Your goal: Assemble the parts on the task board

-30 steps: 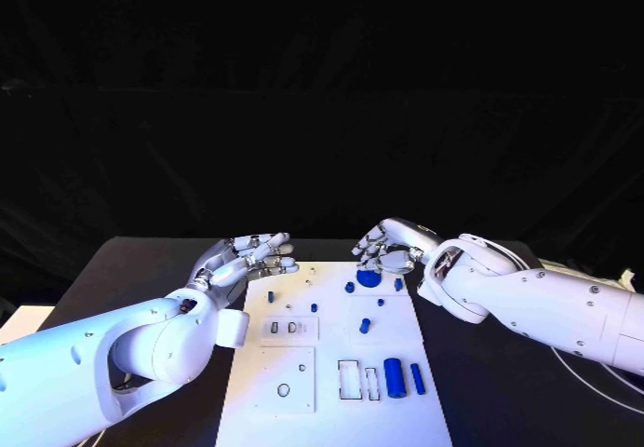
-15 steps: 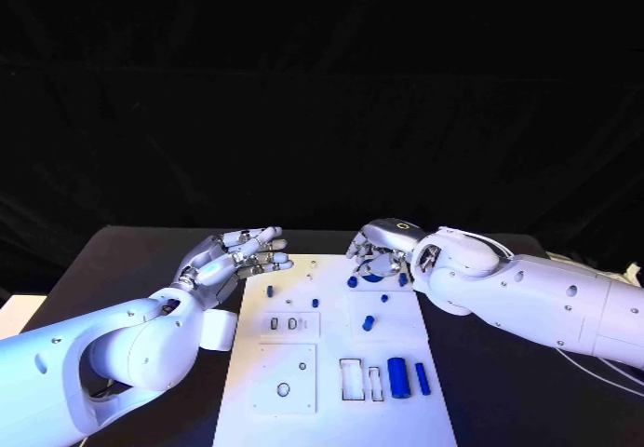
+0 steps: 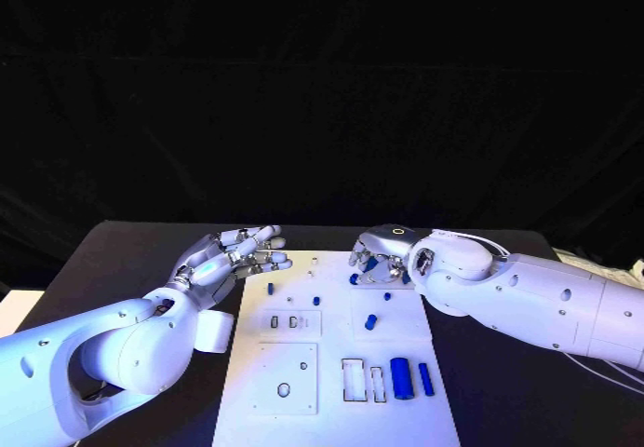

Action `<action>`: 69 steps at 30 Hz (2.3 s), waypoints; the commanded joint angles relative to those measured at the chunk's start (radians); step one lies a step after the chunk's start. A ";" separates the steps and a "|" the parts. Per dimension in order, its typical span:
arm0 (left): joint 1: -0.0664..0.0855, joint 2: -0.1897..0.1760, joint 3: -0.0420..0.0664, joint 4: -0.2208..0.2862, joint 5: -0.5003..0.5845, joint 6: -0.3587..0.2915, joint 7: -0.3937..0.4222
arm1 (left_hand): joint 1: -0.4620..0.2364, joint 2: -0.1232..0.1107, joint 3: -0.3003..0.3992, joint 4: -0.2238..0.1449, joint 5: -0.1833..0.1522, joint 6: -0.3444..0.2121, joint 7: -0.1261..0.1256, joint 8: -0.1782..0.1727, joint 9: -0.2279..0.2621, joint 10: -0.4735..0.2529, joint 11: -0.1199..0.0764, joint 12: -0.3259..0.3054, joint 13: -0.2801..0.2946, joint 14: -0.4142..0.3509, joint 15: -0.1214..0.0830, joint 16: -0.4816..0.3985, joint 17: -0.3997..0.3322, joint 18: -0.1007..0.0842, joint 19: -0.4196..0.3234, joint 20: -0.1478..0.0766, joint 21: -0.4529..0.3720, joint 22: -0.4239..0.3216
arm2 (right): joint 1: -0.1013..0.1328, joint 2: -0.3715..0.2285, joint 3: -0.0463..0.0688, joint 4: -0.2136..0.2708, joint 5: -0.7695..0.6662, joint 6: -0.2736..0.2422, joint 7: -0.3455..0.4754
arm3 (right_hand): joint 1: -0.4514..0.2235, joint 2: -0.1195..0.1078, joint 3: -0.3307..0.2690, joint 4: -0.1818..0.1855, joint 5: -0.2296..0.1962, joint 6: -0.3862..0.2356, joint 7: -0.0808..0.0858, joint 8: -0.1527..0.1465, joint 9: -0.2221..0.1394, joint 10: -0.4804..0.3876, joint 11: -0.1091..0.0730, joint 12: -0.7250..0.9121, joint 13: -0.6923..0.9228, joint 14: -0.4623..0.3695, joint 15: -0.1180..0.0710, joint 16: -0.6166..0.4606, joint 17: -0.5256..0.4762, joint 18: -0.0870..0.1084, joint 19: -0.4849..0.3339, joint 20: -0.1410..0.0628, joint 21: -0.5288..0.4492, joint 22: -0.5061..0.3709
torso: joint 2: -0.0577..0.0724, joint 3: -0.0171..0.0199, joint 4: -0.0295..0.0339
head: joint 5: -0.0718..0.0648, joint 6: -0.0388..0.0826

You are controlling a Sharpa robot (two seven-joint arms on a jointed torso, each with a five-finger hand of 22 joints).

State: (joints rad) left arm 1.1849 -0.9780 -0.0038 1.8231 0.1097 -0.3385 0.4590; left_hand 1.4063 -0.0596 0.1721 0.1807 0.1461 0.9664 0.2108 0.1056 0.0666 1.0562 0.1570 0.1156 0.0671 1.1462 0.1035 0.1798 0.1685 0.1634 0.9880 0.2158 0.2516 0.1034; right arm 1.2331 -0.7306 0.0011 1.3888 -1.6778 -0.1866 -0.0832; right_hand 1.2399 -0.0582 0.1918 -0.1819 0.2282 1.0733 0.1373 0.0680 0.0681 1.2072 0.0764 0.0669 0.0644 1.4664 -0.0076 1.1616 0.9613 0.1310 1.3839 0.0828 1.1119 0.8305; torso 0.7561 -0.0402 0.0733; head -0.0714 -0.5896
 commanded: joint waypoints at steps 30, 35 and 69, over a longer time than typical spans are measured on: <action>0.007 -0.012 0.001 0.013 0.004 0.017 -0.005 | -0.009 -0.005 -0.001 -0.011 -0.006 -0.007 0.010 -0.015 -0.001 -0.011 0.008 -0.016 -0.002 0.005 0.008 -0.014 0.006 0.019 0.009 0.004 -0.008 -0.005 | -0.003 0.043 0.000 -0.056 -0.024 0.095 -0.003 | 0.035 0.030 0.092 0.051 -0.039 0.023 -0.003 -0.002 0.002 0.016 -0.005 -0.005 0.001 0.040 -0.003 0.111 0.111 -0.026 -0.018 0.000 0.139 0.159 | 0.010 -0.0031 0.0111 | -0.004 -0.007; 0.008 -0.013 0.001 0.013 0.004 0.017 -0.005 | -0.009 -0.005 -0.001 -0.011 -0.006 -0.007 0.010 -0.015 -0.001 -0.011 0.008 -0.016 -0.002 0.005 0.008 -0.014 0.006 0.019 0.009 0.004 -0.008 -0.005 | -0.004 0.047 0.000 -0.060 -0.023 0.105 -0.001 | 0.042 0.032 0.125 0.060 -0.051 0.036 -0.006 -0.001 0.003 0.025 -0.008 -0.004 0.001 0.039 -0.005 0.123 0.120 -0.027 -0.020 -0.001 0.155 0.176 | 0.010 -0.0038 0.0133 | -0.005 -0.010; 0.008 -0.014 0.001 0.010 0.004 0.017 -0.006 | -0.009 -0.002 0.000 -0.014 -0.005 -0.009 0.012 -0.019 -0.001 -0.014 0.010 -0.021 -0.002 0.006 0.009 -0.017 0.008 0.019 0.010 0.005 -0.010 -0.006 | -0.002 0.059 0.020 -0.035 -0.027 -0.115 -0.021 | 0.083 0.034 0.231 0.055 -0.113 0.080 -0.009 0.003 0.012 0.057 -0.016 -0.004 0.001 0.037 -0.013 0.142 0.132 -0.033 -0.017 -0.007 0.193 0.224 | 0.010 -0.0093 0.0215 | -0.006 -0.004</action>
State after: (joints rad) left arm 1.1919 -0.9924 -0.0036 1.8311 0.1116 -0.3377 0.4467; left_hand 1.4024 -0.0635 0.1751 0.1724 0.1461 0.9593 0.2177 0.0917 0.0668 1.0488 0.1643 0.1008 0.0666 1.1496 0.1071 0.1693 0.1755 0.1632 0.9914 0.2193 0.2476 0.0988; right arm 1.2305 -0.6777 0.0207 1.3552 -1.6953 -0.2508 -0.0936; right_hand 1.3166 -0.0213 0.4162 -0.1266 0.1094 1.1462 0.1293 0.0717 0.0790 1.2552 0.0653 0.0594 0.0653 1.4664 -0.0147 1.2974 1.0922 0.1156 1.3676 0.0807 1.3013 1.0541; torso 0.7647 -0.0490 0.0937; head -0.0777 -0.5947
